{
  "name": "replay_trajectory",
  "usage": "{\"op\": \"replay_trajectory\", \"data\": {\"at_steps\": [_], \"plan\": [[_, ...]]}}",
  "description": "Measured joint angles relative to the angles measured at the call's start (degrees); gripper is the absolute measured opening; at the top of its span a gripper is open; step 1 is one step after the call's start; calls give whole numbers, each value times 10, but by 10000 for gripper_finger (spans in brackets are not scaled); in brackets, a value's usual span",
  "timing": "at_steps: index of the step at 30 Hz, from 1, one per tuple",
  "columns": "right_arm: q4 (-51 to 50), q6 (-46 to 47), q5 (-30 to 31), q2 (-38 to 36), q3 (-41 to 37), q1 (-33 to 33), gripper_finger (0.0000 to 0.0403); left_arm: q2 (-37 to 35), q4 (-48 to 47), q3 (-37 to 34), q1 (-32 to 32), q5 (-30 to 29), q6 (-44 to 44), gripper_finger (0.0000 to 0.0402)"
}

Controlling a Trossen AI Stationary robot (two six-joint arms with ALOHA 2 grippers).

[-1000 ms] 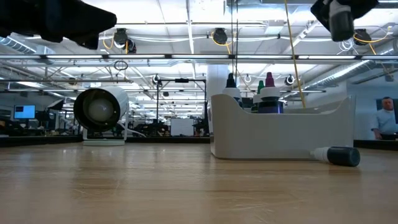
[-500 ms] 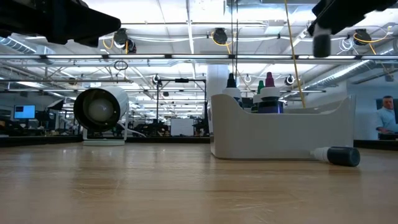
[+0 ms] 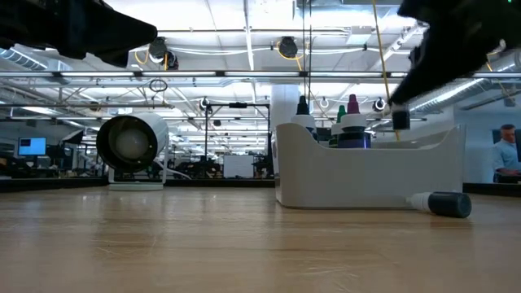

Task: Pick & Place food coloring
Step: Put the small green food coloring bottle into the gray bin

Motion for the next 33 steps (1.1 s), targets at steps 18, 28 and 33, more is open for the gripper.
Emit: {"op": "replay_trajectory", "data": {"at_steps": [18, 28, 33], "plan": [[170, 1, -20, -1, -124, -55, 48, 0, 0, 0, 0, 1, -12, 10], [225, 9, -29, -1, -156, -56, 48, 0, 0, 0, 0, 1, -12, 10], [249, -2, -50, -1, -166, -63, 48, 0, 0, 0, 0, 1, -12, 10]]}}
